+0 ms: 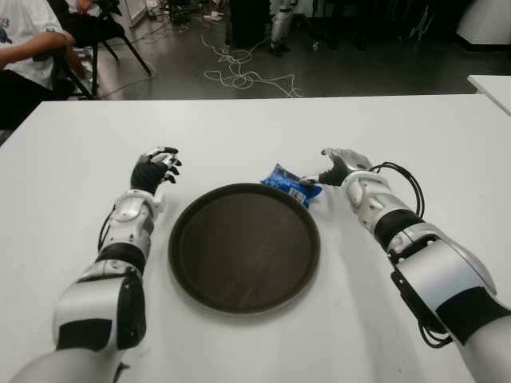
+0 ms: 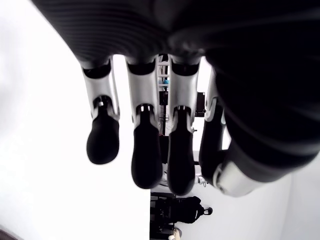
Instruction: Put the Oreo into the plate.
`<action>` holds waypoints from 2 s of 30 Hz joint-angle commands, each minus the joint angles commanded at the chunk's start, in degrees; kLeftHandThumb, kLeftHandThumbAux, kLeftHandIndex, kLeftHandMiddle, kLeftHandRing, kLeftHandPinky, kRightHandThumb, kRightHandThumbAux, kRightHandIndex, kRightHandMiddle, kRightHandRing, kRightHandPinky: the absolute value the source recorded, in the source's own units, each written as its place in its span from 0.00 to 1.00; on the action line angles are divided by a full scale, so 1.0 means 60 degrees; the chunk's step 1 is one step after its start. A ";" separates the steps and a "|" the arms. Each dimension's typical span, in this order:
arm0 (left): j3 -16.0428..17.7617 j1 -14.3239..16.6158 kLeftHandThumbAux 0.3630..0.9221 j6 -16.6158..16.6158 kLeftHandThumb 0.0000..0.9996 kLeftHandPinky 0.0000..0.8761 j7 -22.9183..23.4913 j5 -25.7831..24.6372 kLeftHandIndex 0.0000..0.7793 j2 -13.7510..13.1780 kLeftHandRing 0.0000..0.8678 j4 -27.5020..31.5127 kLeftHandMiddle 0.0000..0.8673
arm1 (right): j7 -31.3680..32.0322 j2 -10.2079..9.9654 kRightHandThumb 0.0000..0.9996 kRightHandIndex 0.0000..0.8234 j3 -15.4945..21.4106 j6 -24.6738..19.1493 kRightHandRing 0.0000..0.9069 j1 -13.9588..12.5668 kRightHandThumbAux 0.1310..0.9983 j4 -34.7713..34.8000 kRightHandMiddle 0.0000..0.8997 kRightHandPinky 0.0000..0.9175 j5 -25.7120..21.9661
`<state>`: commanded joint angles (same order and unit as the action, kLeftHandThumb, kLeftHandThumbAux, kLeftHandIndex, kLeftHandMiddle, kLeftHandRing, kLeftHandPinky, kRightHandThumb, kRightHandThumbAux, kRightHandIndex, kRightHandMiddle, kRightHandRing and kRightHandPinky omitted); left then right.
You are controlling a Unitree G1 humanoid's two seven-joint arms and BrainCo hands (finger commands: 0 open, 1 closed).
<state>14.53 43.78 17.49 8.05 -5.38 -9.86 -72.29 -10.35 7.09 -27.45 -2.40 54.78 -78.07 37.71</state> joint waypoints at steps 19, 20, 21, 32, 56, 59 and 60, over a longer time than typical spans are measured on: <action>-0.0073 -0.0018 0.63 0.0051 0.70 0.75 -0.0103 0.0106 0.55 -0.0029 0.73 -0.0025 0.69 | -0.0185 -0.0313 0.00 0.00 -0.0063 -0.0029 0.00 0.0101 0.30 0.0127 0.00 0.00 -0.0008; -0.0073 -0.0015 0.63 0.0043 0.70 0.75 -0.0107 0.0106 0.55 -0.0028 0.72 -0.0028 0.69 | -0.0197 -0.0320 0.00 0.00 -0.0063 -0.0031 0.00 0.0098 0.30 0.0128 0.00 0.00 -0.0007; -0.0073 -0.0013 0.63 0.0038 0.70 0.75 -0.0111 0.0106 0.55 -0.0028 0.72 -0.0029 0.69 | -0.0205 -0.0324 0.00 0.00 -0.0063 -0.0033 0.00 0.0097 0.30 0.0130 0.00 0.00 -0.0008; -0.0014 -0.0008 0.63 0.0028 0.70 0.75 -0.0059 0.0033 0.55 -0.0004 0.72 -0.0028 0.68 | -0.0256 -0.0355 0.00 0.00 -0.0073 -0.0079 0.00 0.0087 0.30 0.0122 0.00 0.00 -0.0004; -0.0102 0.0001 0.63 0.0031 0.70 0.75 -0.0109 0.0112 0.55 0.0007 0.73 -0.0035 0.69 | -0.0286 -0.0339 0.00 0.00 -0.0303 -0.0221 0.00 0.0052 0.33 0.0109 0.00 0.00 0.0086; -0.0090 0.0000 0.63 0.0018 0.70 0.76 -0.0120 0.0098 0.55 0.0018 0.73 -0.0032 0.69 | -0.0294 -0.0339 0.00 0.00 -0.0336 -0.0184 0.00 0.0015 0.33 0.0100 0.00 0.00 0.0103; -0.0083 -0.0001 0.63 0.0016 0.70 0.75 -0.0119 0.0090 0.55 0.0023 0.73 -0.0031 0.69 | -0.0294 -0.0340 0.00 0.00 -0.0344 -0.0168 0.00 0.0002 0.33 0.0100 0.00 0.00 0.0105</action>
<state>14.03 43.77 17.59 7.34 -4.85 -9.73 -72.48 -12.11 5.05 -29.52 -3.41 54.79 -77.47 38.34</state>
